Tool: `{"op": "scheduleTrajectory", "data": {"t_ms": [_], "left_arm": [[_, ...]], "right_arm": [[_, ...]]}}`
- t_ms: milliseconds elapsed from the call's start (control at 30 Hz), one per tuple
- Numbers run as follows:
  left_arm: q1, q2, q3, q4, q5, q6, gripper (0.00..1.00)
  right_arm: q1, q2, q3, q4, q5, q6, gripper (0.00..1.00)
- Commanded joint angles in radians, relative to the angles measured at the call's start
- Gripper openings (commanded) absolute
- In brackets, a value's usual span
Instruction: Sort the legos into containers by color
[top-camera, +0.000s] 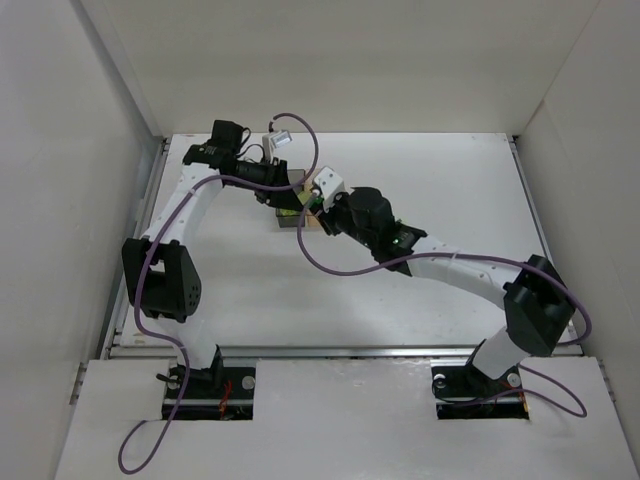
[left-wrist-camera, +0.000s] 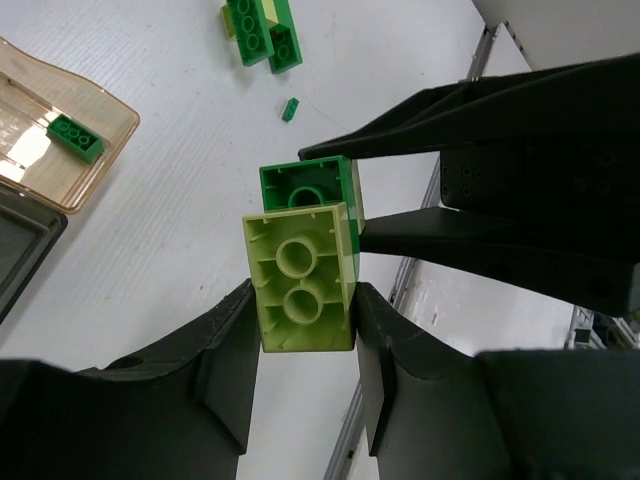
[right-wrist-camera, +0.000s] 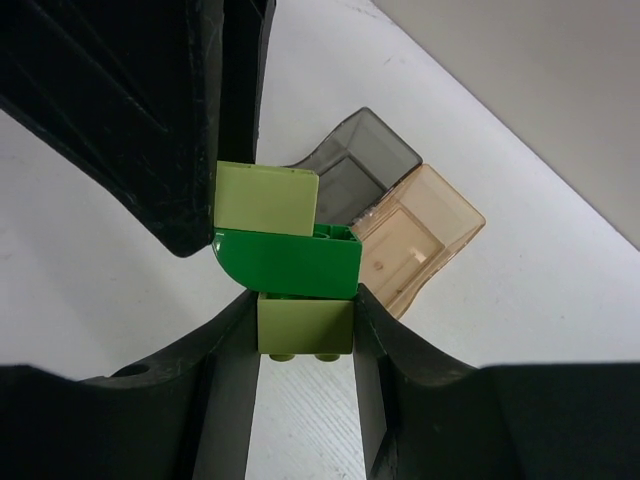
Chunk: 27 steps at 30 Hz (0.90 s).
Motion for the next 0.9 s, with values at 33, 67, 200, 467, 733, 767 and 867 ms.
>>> {"op": "scheduleTrajectory", "data": {"t_ms": [33, 67, 200, 467, 733, 767, 867], "left_arm": [[0.015, -0.017, 0.069, 0.011, 0.018, 0.019, 0.00], [0.015, -0.017, 0.069, 0.022, 0.018, 0.019, 0.00], [0.015, -0.008, 0.079, 0.046, 0.009, -0.002, 0.00], [0.015, -0.008, 0.069, 0.068, -0.055, -0.011, 0.00], [0.027, -0.085, -0.033, 0.236, -0.284, -0.143, 0.00], [0.027, -0.085, -0.033, 0.236, -0.298, -0.143, 0.00], [0.027, -0.106, -0.056, 0.247, -0.323, -0.154, 0.00]], "right_arm": [[0.007, -0.047, -0.087, 0.001, 0.015, 0.012, 0.00], [0.007, -0.047, -0.099, 0.001, 0.015, 0.012, 0.00], [0.007, -0.076, -0.142, 0.001, 0.024, 0.049, 0.00], [-0.016, -0.095, -0.141, 0.001, 0.026, 0.142, 0.00], [-0.311, 0.088, 0.086, 0.001, -0.588, 0.537, 0.00], [-0.356, 0.130, 0.121, 0.001, -0.709, 0.585, 0.00], [-0.382, 0.261, 0.239, 0.001, -0.787, 0.681, 0.00]]}}
